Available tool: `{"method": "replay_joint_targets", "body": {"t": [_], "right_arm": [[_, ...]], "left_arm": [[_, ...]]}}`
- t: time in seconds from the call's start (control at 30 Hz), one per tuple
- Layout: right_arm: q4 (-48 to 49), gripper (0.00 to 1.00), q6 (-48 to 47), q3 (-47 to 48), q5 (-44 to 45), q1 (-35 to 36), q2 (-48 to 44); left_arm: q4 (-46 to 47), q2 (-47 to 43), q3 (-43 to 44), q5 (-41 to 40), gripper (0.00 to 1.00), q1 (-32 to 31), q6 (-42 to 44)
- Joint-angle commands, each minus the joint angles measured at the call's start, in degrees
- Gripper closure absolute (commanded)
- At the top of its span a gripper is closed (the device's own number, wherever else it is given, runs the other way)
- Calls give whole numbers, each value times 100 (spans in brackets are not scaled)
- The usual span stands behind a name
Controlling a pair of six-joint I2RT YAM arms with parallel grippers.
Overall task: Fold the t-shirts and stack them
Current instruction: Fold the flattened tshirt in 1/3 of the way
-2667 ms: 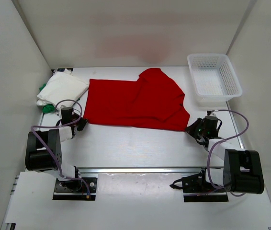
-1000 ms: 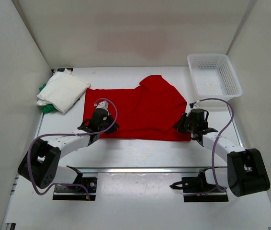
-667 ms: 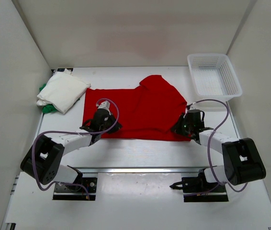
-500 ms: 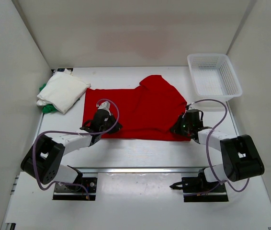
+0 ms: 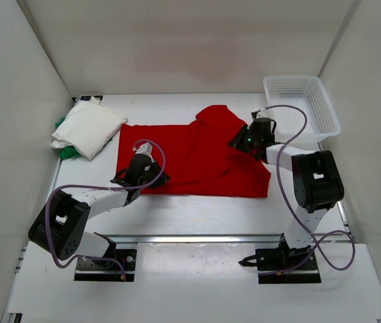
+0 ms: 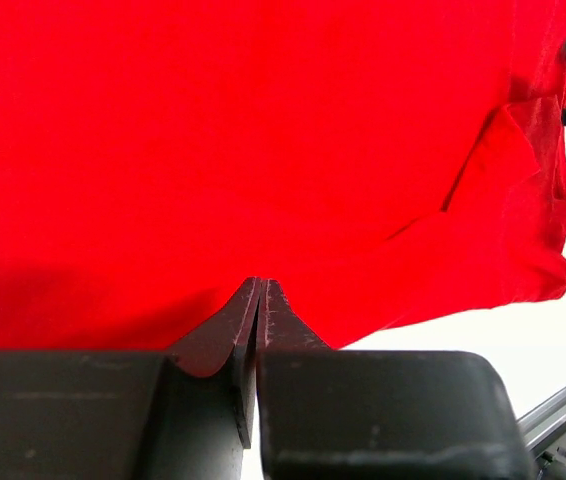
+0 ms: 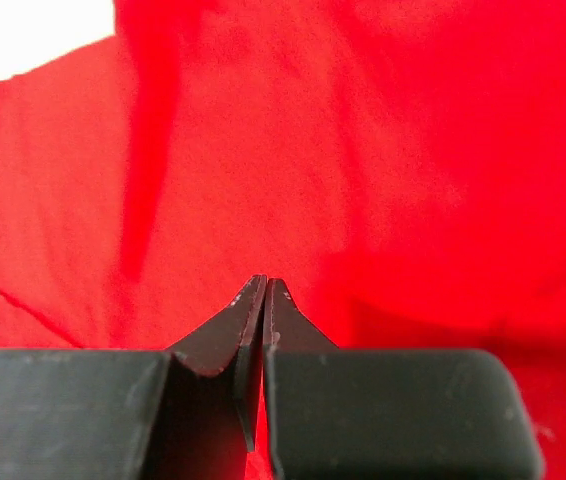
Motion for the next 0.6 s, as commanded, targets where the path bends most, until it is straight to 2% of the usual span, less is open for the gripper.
{"method": "replay_joint_targets", "body": {"t": [0.0,0.1,0.17,0.27,0.33,0.43,0.53,0.57], "right_arm": [[10,100,-35,514,-391,-24,43],[35,99,-325,-169,267,73,-704],[9,98,-387,-654,374,12,-1256],[-43,98,-361,-1288,260,99,-1557],[-183,89,-483,-1438,234,196,-1575],[-202,64,-642,-1578,233,441,-1680],[0,53,-555,-1667,41,495,-1760],[53,52,-537,-1614,23,504,-1743]], "left_arm": [[-29,-223,96,9,87,76,86],[-55,-179,201,-105,86,-29,261],[-12,-65,254,-18,86,-3,218],[94,137,325,114,87,-12,147],[164,199,281,141,87,-108,138],[244,182,219,97,86,-135,77],[296,147,88,114,87,-135,42],[305,138,87,149,87,-144,42]]}}
